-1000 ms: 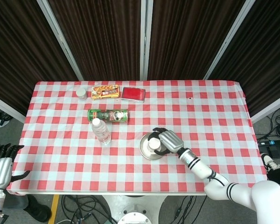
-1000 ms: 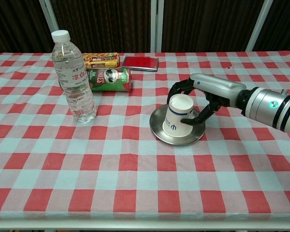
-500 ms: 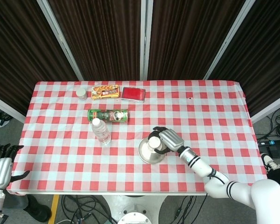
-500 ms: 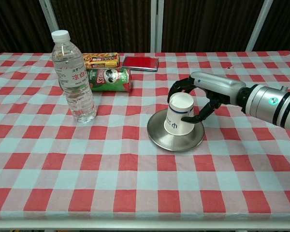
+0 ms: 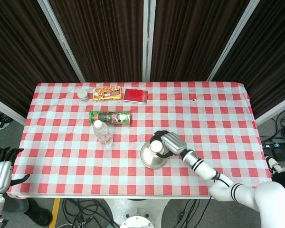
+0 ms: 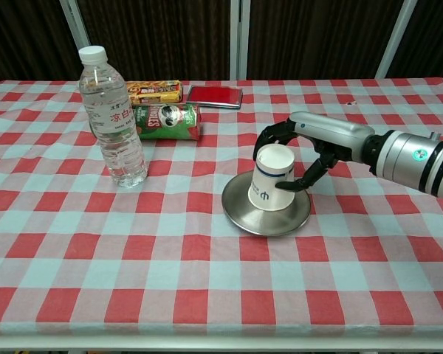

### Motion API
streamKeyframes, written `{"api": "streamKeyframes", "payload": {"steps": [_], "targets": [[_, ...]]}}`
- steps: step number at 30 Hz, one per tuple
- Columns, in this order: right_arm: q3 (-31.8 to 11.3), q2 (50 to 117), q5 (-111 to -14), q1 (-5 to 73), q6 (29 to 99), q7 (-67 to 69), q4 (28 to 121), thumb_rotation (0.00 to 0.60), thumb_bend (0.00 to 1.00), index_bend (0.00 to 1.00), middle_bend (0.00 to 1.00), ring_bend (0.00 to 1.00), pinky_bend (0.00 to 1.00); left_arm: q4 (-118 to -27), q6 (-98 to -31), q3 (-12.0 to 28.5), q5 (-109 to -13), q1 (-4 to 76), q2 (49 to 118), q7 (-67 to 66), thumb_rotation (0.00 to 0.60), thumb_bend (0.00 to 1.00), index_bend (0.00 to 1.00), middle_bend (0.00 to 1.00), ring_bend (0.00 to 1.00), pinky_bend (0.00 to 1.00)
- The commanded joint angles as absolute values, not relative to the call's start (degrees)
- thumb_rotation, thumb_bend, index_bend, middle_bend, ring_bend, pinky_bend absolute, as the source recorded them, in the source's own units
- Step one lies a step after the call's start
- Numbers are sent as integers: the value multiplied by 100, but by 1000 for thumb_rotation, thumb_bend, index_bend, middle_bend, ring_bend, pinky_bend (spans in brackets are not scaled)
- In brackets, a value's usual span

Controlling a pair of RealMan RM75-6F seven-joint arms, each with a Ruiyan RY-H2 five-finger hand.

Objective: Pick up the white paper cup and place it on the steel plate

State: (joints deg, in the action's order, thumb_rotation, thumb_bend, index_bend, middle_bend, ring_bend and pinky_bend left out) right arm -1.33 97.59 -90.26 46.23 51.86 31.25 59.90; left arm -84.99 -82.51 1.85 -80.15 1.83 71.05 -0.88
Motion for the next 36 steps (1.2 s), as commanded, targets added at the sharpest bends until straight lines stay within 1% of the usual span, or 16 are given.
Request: {"api": "streamKeyframes", "payload": {"steps": [1, 5, 8, 11, 15, 18, 20, 24, 26, 28, 33, 36], "targets": [[-36, 9719, -9179, 4630, 5279, 3316, 6114, 600, 327, 532, 338, 170, 194, -8494, -8271, 187, -8010, 168, 7107, -74, 600, 69, 197, 191, 98, 85], [238, 9496, -9504, 4556, 5549, 3549, 6429, 600, 327, 532, 351, 170, 194, -8465, -8260, 184, -8023, 173, 7118, -58, 600, 69, 198, 191, 98, 85], [348, 9398, -9596, 4514, 5633, 3522, 6551, 600, 327, 530, 360, 170, 194, -8437, -8242, 183, -8035, 186, 7136, -50, 600, 68, 198, 191, 98, 85], [246, 9461, -9438, 4540, 5516, 3420, 6433, 600, 327, 527, 357, 170, 194, -8433, -8239, 188, -8035, 191, 7142, -51, 600, 69, 197, 191, 98, 85], [-22, 9722, -9096, 4663, 5209, 3475, 5996, 600, 327, 527, 341, 170, 194, -8448, -8249, 184, -8011, 167, 7134, -49, 600, 68, 197, 191, 98, 85], [-91, 9842, -9061, 4711, 5200, 3637, 5824, 600, 327, 525, 336, 170, 194, -8456, -8251, 179, -8001, 153, 7126, -41, 600, 68, 198, 191, 98, 85], [-28, 9828, -9157, 4700, 5287, 3763, 5875, 600, 327, 524, 336, 170, 194, -8455, -8262, 183, -8001, 148, 7125, -41, 600, 68, 198, 190, 98, 85], [277, 9634, -9491, 4633, 5507, 3917, 6211, 600, 327, 522, 347, 170, 194, -8438, -8247, 182, -8004, 154, 7131, -43, 600, 69, 197, 191, 98, 85], [350, 9565, -9575, 4610, 5587, 3903, 6329, 600, 327, 521, 352, 171, 194, -8428, -8236, 181, -8011, 162, 7138, -45, 600, 68, 198, 191, 98, 85], [314, 9564, -9524, 4602, 5587, 3836, 6316, 600, 327, 520, 356, 176, 194, -8426, -8225, 183, -8018, 173, 7140, -55, 600, 69, 198, 191, 98, 85], [-43, 9810, -9059, 4708, 5236, 3671, 5806, 600, 327, 520, 351, 182, 194, -8444, -8242, 188, -8002, 157, 7133, -58, 600, 69, 197, 190, 98, 85], [-195, 9941, -8935, 4782, 5163, 3615, 5536, 600, 327, 518, 348, 182, 194, -8456, -8251, 179, -7993, 138, 7122, -56, 600, 69, 197, 191, 98, 85]]}}
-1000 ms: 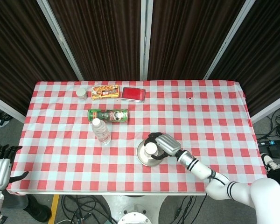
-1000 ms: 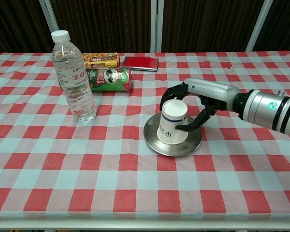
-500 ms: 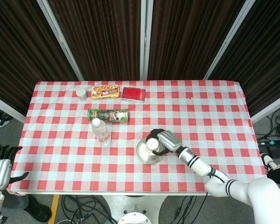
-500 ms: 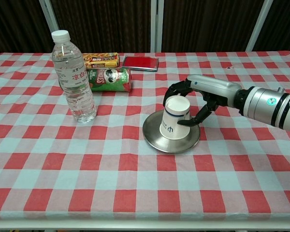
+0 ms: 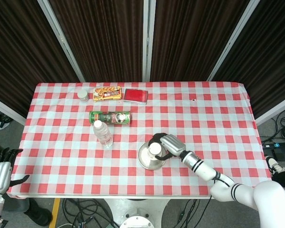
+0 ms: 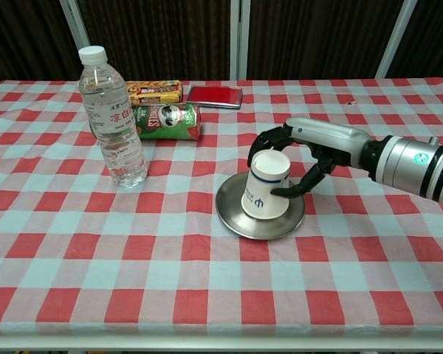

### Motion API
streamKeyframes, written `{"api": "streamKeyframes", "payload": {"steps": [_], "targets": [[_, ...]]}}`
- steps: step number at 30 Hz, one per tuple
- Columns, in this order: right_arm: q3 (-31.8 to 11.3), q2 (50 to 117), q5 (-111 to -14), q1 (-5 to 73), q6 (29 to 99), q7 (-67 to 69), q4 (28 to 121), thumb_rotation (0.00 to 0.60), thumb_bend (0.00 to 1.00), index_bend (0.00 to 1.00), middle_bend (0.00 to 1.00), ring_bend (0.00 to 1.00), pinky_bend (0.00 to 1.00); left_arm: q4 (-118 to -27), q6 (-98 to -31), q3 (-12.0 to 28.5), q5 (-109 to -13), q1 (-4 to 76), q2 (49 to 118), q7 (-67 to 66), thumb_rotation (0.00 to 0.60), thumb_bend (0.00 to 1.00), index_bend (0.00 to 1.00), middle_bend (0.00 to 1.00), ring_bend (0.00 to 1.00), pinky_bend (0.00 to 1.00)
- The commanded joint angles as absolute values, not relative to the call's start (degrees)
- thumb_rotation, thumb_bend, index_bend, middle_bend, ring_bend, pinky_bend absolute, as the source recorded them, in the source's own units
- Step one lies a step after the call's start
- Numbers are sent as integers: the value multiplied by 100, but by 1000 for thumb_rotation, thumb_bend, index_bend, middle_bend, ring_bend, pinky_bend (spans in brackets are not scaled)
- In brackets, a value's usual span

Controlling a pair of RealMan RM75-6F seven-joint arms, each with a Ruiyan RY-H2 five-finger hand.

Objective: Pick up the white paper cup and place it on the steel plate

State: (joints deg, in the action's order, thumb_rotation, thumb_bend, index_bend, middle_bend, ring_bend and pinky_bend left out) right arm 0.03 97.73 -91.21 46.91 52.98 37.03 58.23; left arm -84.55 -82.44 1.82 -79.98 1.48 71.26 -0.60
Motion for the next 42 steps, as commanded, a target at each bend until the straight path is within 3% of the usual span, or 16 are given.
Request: {"api": "streamKeyframes", "payload": {"steps": [1, 9, 16, 23, 25, 29, 37, 42], "targets": [[-212, 9946, -8941, 4789, 5191, 3626, 5524, 600, 327, 517, 347, 182, 194, -8457, -8255, 178, -7988, 131, 7120, -52, 600, 69, 197, 190, 98, 85], [-377, 9563, -8888, 4562, 5794, 3779, 5849, 600, 327, 499, 346, 182, 193, -8422, -8288, 187, -8040, 136, 7126, -17, 600, 69, 198, 190, 98, 85], [-624, 9552, -8091, 4465, 5114, 3069, 5350, 600, 327, 396, 292, 130, 163, -8406, -8331, 168, -8083, 112, 7143, 21, 600, 69, 198, 191, 98, 85], [-569, 9547, -7979, 4388, 4845, 2826, 5326, 600, 327, 65, 149, 22, 94, -8430, -8354, 165, -8115, 110, 7135, -6, 600, 69, 197, 191, 98, 85], [-569, 9385, -8034, 4301, 5038, 2726, 5542, 600, 327, 8, 121, 12, 85, -8435, -8353, 171, -8119, 115, 7130, 4, 600, 69, 198, 191, 98, 85], [-507, 8754, -8189, 3935, 5724, 2240, 6343, 600, 324, 0, 99, 0, 78, -8412, -8353, 180, -8139, 129, 7141, 21, 600, 69, 197, 191, 98, 85], [-8, 7133, -8024, 2349, 7555, 143, 8413, 600, 322, 5, 140, 2, 76, -8340, -8294, 234, -8183, 233, 7220, 41, 600, 69, 197, 191, 98, 85], [359, 6592, -8172, 1342, 8697, -51, 9181, 600, 323, 38, 140, 2, 77, -8333, -8297, 257, -8264, 309, 7298, -16, 600, 68, 197, 191, 98, 85]]}}
